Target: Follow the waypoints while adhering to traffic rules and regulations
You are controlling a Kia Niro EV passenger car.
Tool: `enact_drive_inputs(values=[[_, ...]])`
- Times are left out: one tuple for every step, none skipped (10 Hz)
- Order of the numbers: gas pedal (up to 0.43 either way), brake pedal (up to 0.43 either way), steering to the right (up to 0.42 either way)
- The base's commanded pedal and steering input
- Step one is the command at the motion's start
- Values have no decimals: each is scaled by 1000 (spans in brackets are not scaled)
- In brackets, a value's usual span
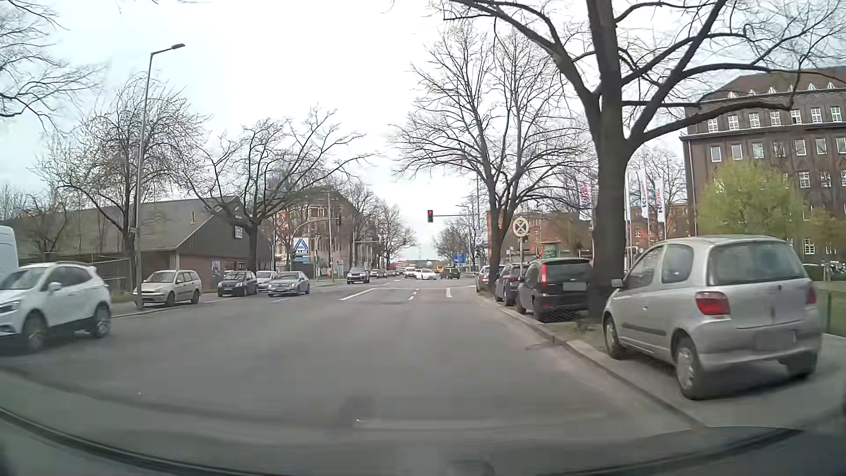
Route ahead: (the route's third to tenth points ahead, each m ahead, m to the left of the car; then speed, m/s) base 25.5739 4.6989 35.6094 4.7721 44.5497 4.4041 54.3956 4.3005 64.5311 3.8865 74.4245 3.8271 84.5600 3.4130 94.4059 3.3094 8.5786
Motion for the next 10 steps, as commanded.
enact_drive_inputs(values=[[0,0,-1],[0,0,-1],[0,0,-1],[0,0,0],[0,0,1],[0,0,1],[0,0,2],[0,0,1],[0,0,3],[0,0,3]])
